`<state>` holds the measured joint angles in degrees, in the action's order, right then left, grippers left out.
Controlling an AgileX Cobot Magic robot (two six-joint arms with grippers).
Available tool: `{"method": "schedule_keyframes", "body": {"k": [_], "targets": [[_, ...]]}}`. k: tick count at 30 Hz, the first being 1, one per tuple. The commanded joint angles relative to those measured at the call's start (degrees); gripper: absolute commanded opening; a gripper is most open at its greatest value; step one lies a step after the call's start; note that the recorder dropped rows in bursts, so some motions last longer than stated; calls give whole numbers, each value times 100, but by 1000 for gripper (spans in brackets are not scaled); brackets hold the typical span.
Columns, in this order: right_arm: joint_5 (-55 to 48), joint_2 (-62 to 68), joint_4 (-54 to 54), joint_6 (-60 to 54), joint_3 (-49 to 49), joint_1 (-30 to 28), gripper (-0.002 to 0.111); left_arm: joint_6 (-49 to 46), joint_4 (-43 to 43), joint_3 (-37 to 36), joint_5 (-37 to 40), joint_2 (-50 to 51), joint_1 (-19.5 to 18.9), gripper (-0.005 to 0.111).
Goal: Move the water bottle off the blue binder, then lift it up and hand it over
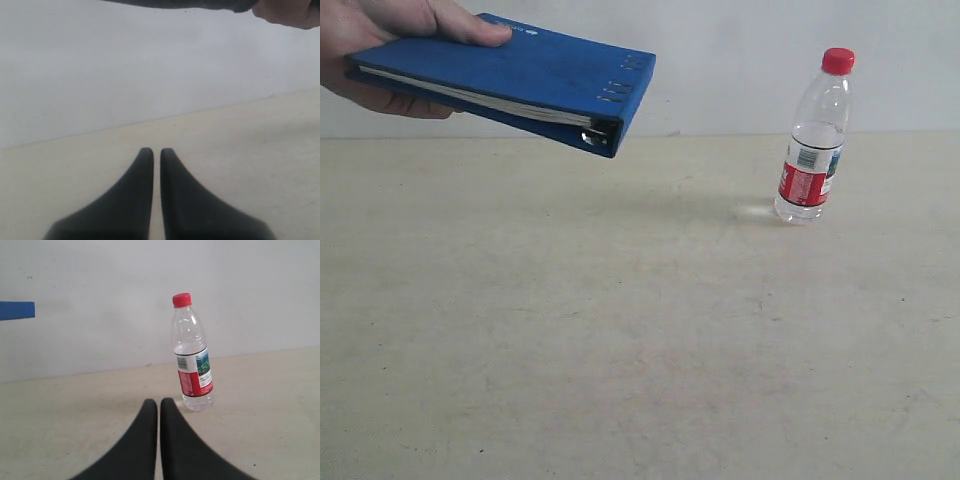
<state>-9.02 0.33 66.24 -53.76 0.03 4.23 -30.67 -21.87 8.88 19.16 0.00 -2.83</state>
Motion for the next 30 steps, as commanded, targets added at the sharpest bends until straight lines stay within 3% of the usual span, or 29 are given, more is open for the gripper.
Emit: {"method": "schedule_keyframes", "body": {"k": [1, 2, 4, 5, 7, 21, 25, 30], "targets": [[75, -33, 129, 110, -18, -31, 0, -1, -18, -29, -48, 0, 5, 4], [74, -33, -24, 214, -19, -31, 0, -1, -18, -29, -48, 0, 5, 4], [66, -33, -2780, 2546, -3, -31, 0, -1, -18, -29, -48, 0, 5, 4], [52, -33, -5458, 5424, -3, -31, 0, -1, -18, -29, -48, 0, 5, 4], [-794, -33, -7634, 7652, -3, -31, 0, -1, -18, -29, -48, 0, 5, 4], [-1003, -33, -7572, 7339, -3, -17, 0, -1, -18, -29, -72, 0, 5, 4], [-936, -33, -8128, 7315, -3, 353, 0, -1, -18, -29, -72, 0, 5, 4], [-946, -33, -8151, 6234, -3, 796, 0, -1, -18, -29, -72, 0, 5, 4]]}}
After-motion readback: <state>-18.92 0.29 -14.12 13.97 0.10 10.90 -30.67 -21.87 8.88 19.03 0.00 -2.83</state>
